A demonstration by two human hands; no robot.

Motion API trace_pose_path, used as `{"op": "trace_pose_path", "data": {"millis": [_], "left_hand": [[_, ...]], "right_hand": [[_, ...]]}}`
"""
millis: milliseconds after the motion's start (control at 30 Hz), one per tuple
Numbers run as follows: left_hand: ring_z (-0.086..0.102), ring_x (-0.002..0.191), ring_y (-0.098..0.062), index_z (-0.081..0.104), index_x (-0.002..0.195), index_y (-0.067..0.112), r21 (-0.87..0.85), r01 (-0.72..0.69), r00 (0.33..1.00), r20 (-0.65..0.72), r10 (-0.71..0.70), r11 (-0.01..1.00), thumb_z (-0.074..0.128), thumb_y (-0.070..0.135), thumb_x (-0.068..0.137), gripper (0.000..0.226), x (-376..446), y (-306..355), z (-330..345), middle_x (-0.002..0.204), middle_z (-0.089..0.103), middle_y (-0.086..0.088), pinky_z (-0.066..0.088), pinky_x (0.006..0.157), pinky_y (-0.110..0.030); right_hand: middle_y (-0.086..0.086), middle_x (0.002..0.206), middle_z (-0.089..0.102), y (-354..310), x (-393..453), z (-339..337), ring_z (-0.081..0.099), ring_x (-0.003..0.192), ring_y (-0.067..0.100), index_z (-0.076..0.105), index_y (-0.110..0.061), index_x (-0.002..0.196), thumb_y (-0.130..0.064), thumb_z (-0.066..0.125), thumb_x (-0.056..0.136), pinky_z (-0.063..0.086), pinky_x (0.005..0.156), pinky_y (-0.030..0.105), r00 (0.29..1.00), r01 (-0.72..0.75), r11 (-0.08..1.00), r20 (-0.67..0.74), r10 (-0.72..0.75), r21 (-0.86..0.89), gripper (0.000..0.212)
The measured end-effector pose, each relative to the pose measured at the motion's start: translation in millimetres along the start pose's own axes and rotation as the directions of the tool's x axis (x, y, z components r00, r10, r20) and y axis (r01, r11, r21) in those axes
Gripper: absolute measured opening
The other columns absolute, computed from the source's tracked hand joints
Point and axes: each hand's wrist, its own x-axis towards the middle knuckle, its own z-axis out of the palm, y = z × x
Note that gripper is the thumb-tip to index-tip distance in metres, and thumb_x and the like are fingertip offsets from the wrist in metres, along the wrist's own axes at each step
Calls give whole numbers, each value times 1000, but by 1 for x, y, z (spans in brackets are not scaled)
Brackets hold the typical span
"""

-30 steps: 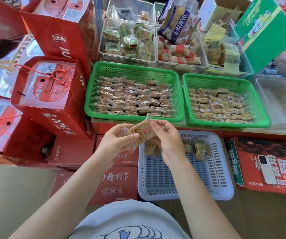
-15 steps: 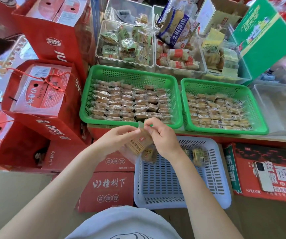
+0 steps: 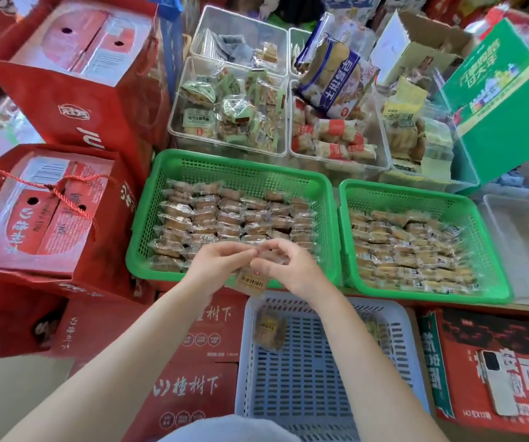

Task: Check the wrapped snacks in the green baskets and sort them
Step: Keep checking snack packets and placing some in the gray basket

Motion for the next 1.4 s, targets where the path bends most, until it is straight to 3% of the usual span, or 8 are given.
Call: {"op": "trace_pose_path", "data": {"millis": [100,200,400,567,800,1167,1267,1400], "left_hand": [[69,83,-2,79,103,22,94,-102,986,-123,113,990,65,28,98,16,31,9,1,96,77,8,49,63,-11],[54,129,-12,59,139,25,421,-149,958,-164,236,895,51,39,104,38,76,9,-6,140,61,4,46,101,-27],[-24,153,-26,-12,160,28,977,-167,971,140,195,131,43,84,84,109,153,-16,-19,167,-22,0,-7,125,-53],[-35,147,-27,-25,156,26,986,-163,975,168,143,-44,24,93,78,113,179,-37,-26,161,-33,-7,-13,121,-59],[-37,147,-28,-28,155,25,985,-165,973,171,156,-53,18,92,81,110,184,-48,-26,160,-35,-9,-16,119,-60],[-35,148,-22,-17,159,28,977,-214,967,209,146,19,6,91,76,107,180,-41,-32,164,-30,-3,-21,119,-56],[-29,151,-21,-5,162,27,963,-256,952,234,197,89,7,84,80,100,164,-38,-41,167,-21,1,-19,121,-53],[-28,152,-18,-2,162,27,959,-230,959,194,209,168,7,78,84,94,118,-46,-55,168,-20,4,-16,123,-47]], "right_hand": [[-11,113,67,-5,35,-10,62,105,11,65,-25,119,-29,79,85,52,90,31,1000,-15,990,-10,14,-138,37],[-12,108,64,-11,75,-25,60,101,10,63,-20,114,-29,75,89,49,85,28,984,-29,996,-177,13,-90,29],[-7,100,66,-17,155,-40,61,88,7,59,-15,110,-17,75,87,48,76,23,903,38,994,-422,-77,-100,27],[-2,105,64,-2,201,-30,56,94,13,56,-15,118,-8,69,90,39,77,25,913,83,886,-322,-251,-457,32],[14,100,64,16,226,-20,55,99,36,57,-9,121,7,58,83,46,78,43,943,151,592,-65,-327,-792,42],[20,113,63,30,216,-15,56,111,42,72,-10,104,-16,69,86,47,84,50,932,69,475,-114,-344,-877,19],[17,142,49,14,192,-16,41,136,34,63,-13,130,-22,61,96,41,106,52,954,18,604,-166,-248,-797,35],[-1,113,63,-3,134,-2,58,104,14,67,-15,117,-20,59,98,51,95,33,982,12,878,-157,-100,-479,21]]}}
